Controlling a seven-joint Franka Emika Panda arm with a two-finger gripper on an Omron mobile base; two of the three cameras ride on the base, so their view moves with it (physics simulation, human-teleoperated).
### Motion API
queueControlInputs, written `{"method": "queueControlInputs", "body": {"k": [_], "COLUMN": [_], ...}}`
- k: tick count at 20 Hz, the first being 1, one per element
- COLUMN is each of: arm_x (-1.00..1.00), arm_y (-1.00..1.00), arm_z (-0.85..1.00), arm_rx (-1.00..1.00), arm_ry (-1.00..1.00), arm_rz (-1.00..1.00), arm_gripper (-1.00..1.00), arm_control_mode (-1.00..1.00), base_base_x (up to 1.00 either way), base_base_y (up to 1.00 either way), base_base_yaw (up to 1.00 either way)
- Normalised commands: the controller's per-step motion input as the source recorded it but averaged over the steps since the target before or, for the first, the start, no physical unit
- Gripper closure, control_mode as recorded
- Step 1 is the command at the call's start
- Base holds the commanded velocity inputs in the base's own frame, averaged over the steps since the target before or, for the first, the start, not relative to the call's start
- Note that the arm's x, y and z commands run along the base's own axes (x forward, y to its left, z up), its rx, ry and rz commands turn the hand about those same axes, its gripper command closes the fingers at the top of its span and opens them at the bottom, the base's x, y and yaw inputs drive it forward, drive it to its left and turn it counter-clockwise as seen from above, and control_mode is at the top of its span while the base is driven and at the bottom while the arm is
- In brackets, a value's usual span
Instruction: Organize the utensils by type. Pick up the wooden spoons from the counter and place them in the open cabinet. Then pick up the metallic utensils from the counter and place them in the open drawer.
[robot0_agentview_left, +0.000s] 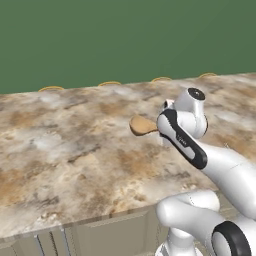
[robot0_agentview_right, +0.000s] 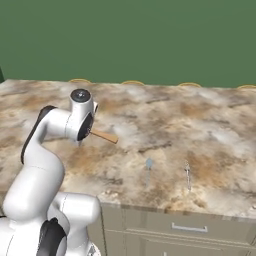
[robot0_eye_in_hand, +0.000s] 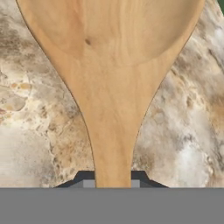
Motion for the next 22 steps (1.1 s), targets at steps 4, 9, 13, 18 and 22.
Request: {"method": "queueControlInputs", "body": {"k": [4, 9, 13, 18, 22], "arm_x": [0.00, 0.00, 0.00, 0.00, 0.00], "arm_y": [0.00, 0.00, 0.00, 0.00, 0.00], "arm_z": [0.00, 0.00, 0.00, 0.00, 0.00], "arm_rx": [0.00, 0.00, 0.00, 0.00, 0.00], "arm_ry": [0.00, 0.00, 0.00, 0.00, 0.00], "arm_rz": [0.00, 0.00, 0.00, 0.00, 0.00], "arm_gripper": [1.00, 1.00, 1.00, 1.00, 1.00], "arm_control_mode": [1.00, 1.00, 1.00, 1.00, 1.00], "base_base_x": [-0.53, -0.11, 0.03, 0.04, 0.05], "base_base_y": [-0.32, -0.21, -0.06, -0.08, -0.32], "base_base_yaw": [-0.27, -0.69, -0.96, -0.94, -0.87]}}
